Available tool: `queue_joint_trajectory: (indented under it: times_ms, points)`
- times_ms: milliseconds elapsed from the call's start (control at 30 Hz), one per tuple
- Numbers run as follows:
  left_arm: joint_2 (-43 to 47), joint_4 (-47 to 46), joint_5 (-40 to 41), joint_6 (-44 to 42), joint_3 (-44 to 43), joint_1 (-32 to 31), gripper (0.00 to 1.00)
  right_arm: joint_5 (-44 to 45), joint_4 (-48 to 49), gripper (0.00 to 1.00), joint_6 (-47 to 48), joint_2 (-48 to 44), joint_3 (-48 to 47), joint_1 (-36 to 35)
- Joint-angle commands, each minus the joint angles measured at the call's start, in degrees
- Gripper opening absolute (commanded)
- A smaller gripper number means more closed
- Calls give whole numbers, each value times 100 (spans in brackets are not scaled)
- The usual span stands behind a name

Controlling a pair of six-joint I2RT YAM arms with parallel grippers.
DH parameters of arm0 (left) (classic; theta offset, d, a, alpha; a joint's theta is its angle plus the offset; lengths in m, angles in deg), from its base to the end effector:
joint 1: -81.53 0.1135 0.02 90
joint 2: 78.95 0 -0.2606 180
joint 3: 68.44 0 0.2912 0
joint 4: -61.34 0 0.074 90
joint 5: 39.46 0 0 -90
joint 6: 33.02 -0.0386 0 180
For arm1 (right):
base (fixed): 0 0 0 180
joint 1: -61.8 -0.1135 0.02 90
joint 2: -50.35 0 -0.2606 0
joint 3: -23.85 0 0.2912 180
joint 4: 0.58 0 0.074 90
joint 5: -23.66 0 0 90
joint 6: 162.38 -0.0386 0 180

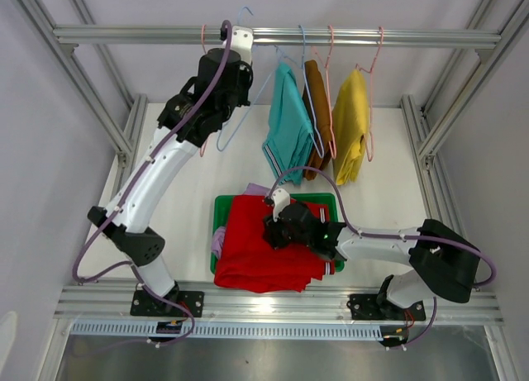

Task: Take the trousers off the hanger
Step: Place the hanger at the clothesline.

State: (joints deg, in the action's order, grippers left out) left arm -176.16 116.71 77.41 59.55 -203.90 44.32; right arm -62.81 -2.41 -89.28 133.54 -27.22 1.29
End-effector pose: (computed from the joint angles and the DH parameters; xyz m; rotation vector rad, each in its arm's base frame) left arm 0.3172 -0.2189 0.5204 0.2339 1.8218 -0.0481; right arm 0.1641 0.2853 0.1546 -0.8013 2.1021 0.6946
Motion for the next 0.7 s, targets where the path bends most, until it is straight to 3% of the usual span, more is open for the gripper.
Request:
queue_joint_trajectory:
  times_ms: [0,300,667]
  points:
    - [-262,81,161,77,-659,214,0,-142,145,40,12,-234,138,13]
    - [-606,196,-77,165,-827,566,1,-282,189,41,21,-76,156,57]
    - [-492,37,-349,270,52,742,0,-283,180,40,12,21,165,75]
